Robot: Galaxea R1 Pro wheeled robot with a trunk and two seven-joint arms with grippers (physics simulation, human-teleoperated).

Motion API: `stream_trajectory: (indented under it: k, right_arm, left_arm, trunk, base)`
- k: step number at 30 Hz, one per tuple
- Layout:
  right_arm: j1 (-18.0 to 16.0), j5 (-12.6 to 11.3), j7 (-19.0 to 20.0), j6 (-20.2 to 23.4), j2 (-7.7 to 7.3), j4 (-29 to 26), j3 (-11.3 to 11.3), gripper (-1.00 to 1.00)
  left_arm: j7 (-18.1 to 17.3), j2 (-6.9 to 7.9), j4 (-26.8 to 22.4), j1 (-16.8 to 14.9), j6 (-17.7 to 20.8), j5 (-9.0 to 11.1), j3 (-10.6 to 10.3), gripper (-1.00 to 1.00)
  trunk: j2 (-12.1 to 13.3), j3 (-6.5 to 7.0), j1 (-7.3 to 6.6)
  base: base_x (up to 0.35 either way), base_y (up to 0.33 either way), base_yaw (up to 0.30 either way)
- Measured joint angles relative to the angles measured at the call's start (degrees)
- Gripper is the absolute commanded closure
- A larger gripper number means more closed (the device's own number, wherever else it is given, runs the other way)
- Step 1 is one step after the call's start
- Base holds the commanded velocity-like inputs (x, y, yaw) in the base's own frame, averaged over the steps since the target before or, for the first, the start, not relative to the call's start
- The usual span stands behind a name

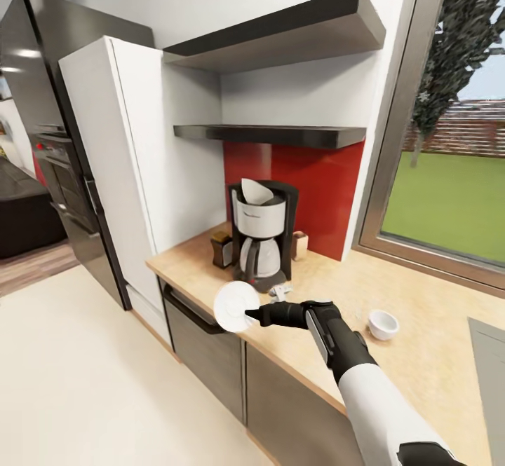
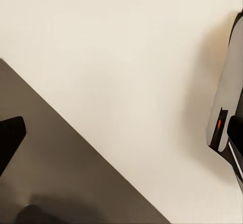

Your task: Set up a coffee station on the kitchen countertop: keep the coffee maker on the countertop, move the bottle of coffee from the kitchen shelf to the counter next to the coffee maker, place a paper coffee filter on top of the coffee maker, put the saucer next to the coffee maker with the coffee cup on the saucer, and place the electric kettle next to the coffee maker.

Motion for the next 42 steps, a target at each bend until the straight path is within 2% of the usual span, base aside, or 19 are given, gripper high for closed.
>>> stream_trajectory:
  k: [28, 42]
  right_arm:
    - [0.00, 0.00, 0.06, 0.01, 0.00, 0.04, -0.07, 1.00]
    - [0.01, 0.00, 0.06, -0.02, -0.01, -0.03, -0.13, 1.00]
  left_arm:
    - [0.01, 0.00, -0.12, 0.00, -0.01, 0.01, -0.05, -1.00]
    - [0.01, -0.02, -0.18, 0.00, -0.01, 0.01, -0.07, -1.00]
  trunk:
    - [0.00, 0.00, 0.00]
    - [0.01, 0.01, 0.00]
  base:
    - [0.164, 0.314, -0.001]
    - [0.146, 0.313, -0.219]
